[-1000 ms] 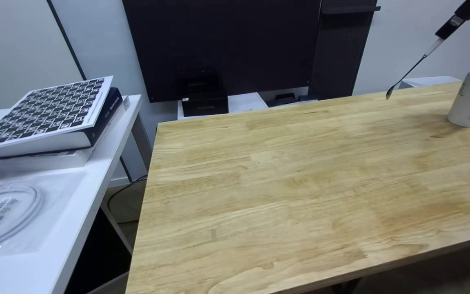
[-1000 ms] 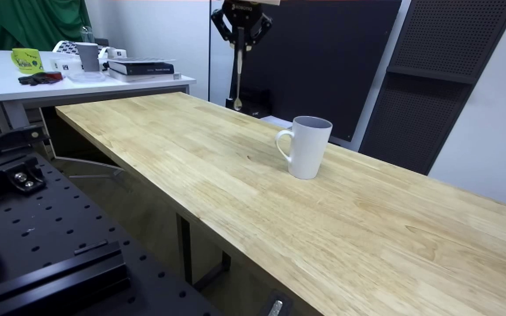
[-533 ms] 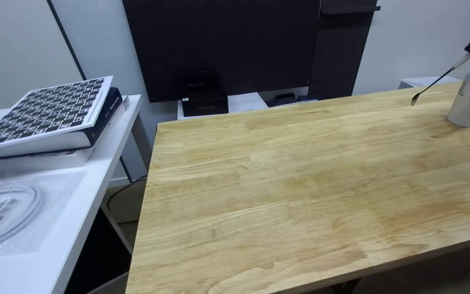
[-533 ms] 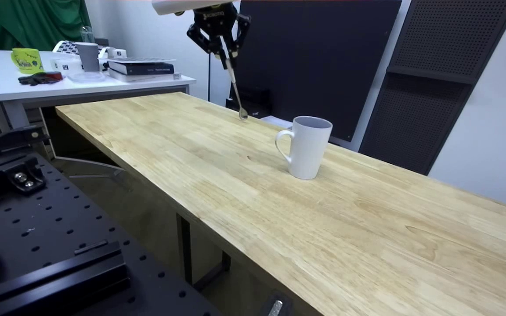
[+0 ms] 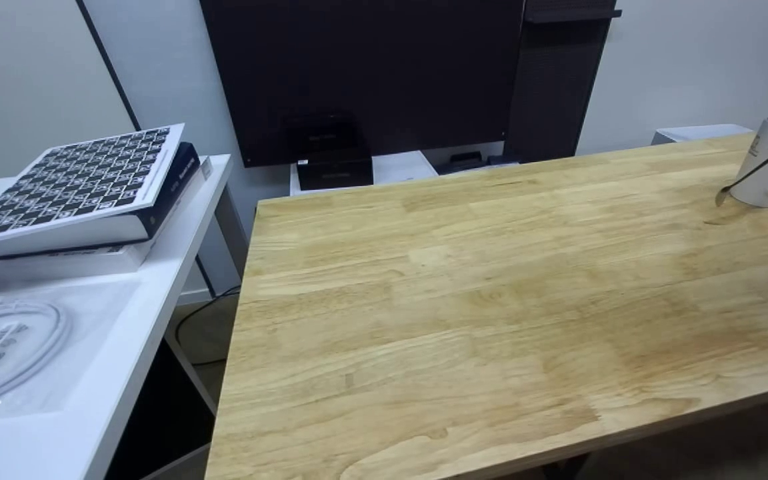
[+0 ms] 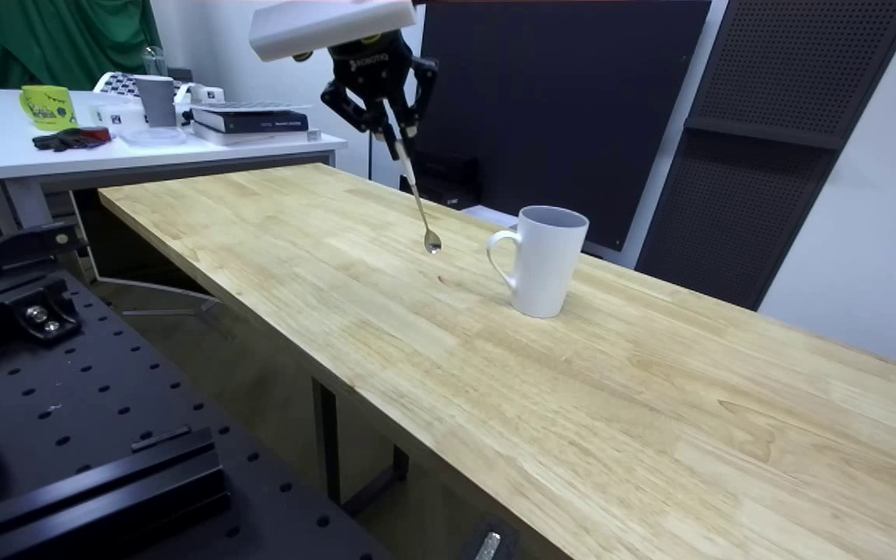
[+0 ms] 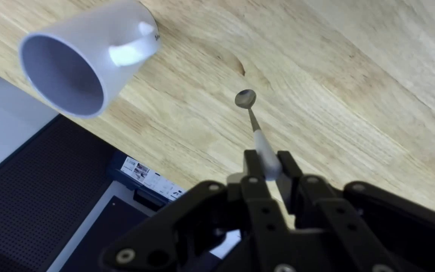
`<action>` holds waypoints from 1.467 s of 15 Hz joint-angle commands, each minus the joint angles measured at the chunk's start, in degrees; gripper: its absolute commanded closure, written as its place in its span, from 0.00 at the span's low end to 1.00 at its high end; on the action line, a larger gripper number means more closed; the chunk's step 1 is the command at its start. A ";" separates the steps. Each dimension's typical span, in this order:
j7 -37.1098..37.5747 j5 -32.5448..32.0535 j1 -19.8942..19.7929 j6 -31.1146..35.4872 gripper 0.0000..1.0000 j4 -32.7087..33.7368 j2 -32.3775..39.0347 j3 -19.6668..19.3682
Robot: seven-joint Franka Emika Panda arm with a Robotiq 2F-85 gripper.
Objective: Put the spoon on the table
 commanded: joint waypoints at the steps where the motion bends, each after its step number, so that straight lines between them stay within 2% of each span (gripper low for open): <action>1: 1.39 -1.79 0.97 -0.04 0.96 -1.36 0.78 -3.74; 4: 1.73 -2.28 1.70 0.77 0.96 -1.32 2.88 -5.73; 5: 1.12 -1.95 2.46 0.54 0.88 -1.24 3.36 -6.97; 6: 1.06 -1.68 3.08 0.49 0.59 -1.04 4.10 -7.79; 8: 1.04 -1.47 4.27 0.50 0.52 -0.54 5.79 -9.22; 14: -0.73 1.27 5.53 -0.03 0.12 2.03 13.85 -11.33; 15: -1.37 2.80 6.60 0.11 0.04 3.11 16.08 -12.85; 16: -3.31 6.02 8.70 -1.69 0.01 4.07 18.57 -15.70; 19: -5.24 14.29 16.25 -7.78 0.00 6.93 25.09 -25.34; 21: -1.16 14.43 21.67 -13.63 0.00 6.88 28.34 -32.05; 22: 2.50 11.86 24.56 -16.97 0.00 6.44 29.39 -35.44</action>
